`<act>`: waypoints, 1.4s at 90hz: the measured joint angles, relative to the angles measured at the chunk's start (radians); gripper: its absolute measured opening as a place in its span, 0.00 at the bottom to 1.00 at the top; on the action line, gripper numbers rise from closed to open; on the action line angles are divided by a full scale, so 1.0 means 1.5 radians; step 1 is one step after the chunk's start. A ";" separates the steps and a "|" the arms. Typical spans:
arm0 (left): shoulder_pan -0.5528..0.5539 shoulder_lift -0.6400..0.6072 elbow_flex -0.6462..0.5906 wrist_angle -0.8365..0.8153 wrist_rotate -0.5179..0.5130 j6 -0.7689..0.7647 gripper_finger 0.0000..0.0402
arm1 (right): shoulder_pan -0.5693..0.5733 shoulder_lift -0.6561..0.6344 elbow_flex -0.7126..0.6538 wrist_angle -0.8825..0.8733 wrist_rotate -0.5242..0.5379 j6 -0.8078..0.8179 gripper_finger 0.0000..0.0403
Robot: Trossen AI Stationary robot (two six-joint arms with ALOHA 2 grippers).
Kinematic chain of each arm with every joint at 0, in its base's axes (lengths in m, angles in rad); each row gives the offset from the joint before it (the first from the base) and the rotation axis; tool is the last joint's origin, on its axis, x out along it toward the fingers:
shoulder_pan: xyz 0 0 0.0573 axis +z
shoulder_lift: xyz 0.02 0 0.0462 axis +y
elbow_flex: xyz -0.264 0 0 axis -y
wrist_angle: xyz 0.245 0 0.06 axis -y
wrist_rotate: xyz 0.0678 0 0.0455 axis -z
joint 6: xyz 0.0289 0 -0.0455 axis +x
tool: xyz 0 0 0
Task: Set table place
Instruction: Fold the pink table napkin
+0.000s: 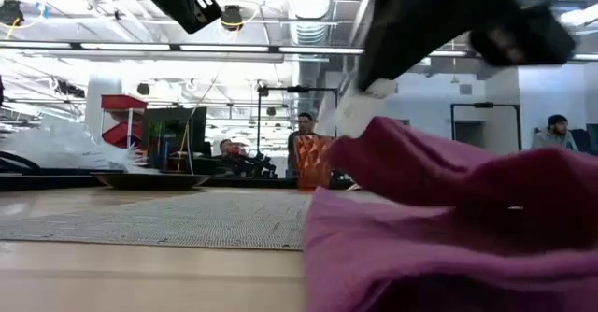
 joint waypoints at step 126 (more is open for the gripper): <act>-0.048 0.262 0.002 0.191 0.124 0.008 0.00 | 0.192 -0.058 0.002 -0.229 0.024 0.309 0.00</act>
